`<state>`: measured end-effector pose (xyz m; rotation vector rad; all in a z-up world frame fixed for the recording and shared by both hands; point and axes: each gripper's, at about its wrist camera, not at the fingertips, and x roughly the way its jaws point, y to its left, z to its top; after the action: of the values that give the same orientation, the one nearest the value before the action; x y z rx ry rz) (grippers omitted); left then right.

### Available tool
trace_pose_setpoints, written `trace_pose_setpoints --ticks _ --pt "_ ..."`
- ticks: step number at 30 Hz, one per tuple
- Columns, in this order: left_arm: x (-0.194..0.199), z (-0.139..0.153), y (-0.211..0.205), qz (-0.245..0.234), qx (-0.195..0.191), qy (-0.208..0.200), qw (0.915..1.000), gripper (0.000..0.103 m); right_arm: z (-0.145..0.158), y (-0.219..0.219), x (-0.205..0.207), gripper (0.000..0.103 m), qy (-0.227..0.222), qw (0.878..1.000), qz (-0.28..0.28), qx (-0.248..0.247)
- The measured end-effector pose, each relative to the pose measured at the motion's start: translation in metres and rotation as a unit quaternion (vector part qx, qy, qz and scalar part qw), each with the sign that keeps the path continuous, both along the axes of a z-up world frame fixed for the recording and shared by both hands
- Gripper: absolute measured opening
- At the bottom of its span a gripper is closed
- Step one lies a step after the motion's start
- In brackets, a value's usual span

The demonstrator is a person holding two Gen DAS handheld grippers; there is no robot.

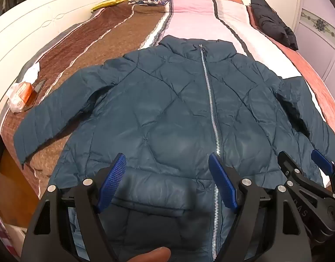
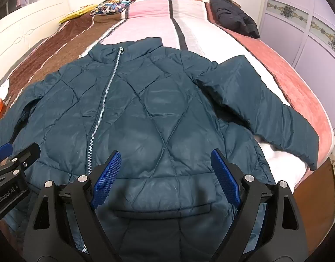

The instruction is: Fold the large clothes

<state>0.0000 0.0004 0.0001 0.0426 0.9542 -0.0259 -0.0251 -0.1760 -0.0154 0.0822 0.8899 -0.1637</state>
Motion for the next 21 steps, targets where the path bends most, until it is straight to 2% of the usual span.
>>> trace_pose_setpoints --ticks 21 --pt "0.003 -0.004 0.001 0.005 0.007 0.006 0.9999 0.076 -0.001 -0.011 -0.002 0.084 0.002 1.0 -0.021 -0.013"
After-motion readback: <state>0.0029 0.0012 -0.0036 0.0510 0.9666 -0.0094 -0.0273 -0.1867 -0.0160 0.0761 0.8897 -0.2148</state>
